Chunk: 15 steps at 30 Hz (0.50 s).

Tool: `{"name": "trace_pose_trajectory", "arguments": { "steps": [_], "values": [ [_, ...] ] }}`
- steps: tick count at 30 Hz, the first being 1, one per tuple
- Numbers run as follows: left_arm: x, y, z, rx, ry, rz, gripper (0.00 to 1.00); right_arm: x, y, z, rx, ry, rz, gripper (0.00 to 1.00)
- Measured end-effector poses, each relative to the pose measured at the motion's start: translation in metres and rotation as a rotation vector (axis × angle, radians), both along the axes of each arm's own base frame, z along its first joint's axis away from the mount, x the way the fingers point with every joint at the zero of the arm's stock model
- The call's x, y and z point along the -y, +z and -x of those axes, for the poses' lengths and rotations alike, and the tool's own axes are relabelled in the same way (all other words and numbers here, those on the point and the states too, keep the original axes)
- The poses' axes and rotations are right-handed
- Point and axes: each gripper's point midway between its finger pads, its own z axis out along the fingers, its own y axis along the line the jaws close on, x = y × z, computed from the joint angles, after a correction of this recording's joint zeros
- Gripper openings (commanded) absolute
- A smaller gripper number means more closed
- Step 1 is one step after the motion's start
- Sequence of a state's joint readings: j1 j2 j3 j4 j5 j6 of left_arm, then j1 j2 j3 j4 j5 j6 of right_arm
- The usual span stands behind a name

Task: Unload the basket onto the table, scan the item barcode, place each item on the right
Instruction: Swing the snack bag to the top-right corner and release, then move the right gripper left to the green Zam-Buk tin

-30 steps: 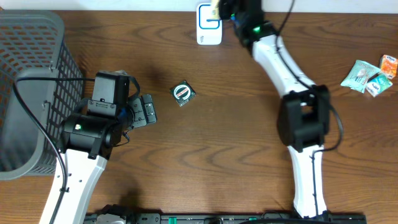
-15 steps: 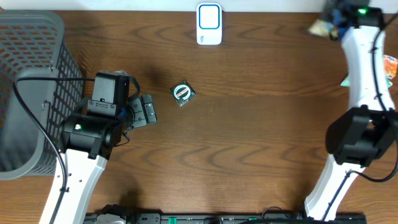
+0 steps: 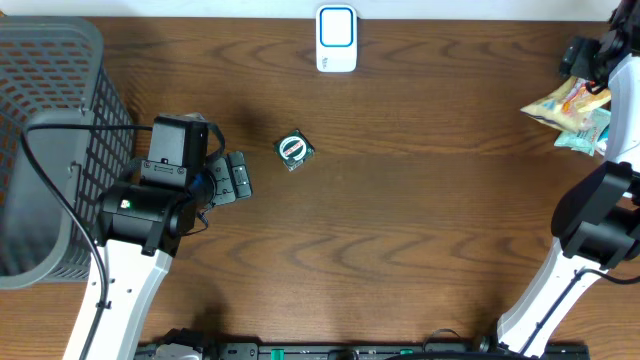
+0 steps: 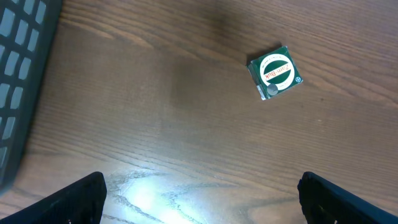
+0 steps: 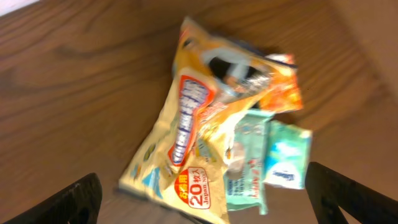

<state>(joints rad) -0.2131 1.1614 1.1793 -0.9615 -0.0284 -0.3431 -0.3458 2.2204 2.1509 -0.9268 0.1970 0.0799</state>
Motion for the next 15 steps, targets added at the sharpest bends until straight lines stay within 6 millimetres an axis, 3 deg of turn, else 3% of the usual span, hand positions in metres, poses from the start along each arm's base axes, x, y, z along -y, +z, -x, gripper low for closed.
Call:
{"name": "trace_pose_trajectory", "arguments": {
  "steps": [3,8,12,15],
  "values": [
    [0.000,0.000,0.000,0.000,0.000,0.000,0.98,-0.019,-0.008,-0.007,0.014,0.062,-0.095,0.98],
    [0.000,0.000,0.000,0.000,0.000,0.000,0.98,-0.070,-0.008,-0.022,0.082,0.219,-0.310,0.89],
    [0.000,0.000,0.000,0.000,0.000,0.000,0.98,-0.127,0.000,-0.030,0.124,0.370,-0.495,0.90],
    [0.000,0.000,0.000,0.000,0.000,0.000,0.98,-0.177,0.003,-0.026,0.106,0.470,-0.615,0.99]
  ]
}}
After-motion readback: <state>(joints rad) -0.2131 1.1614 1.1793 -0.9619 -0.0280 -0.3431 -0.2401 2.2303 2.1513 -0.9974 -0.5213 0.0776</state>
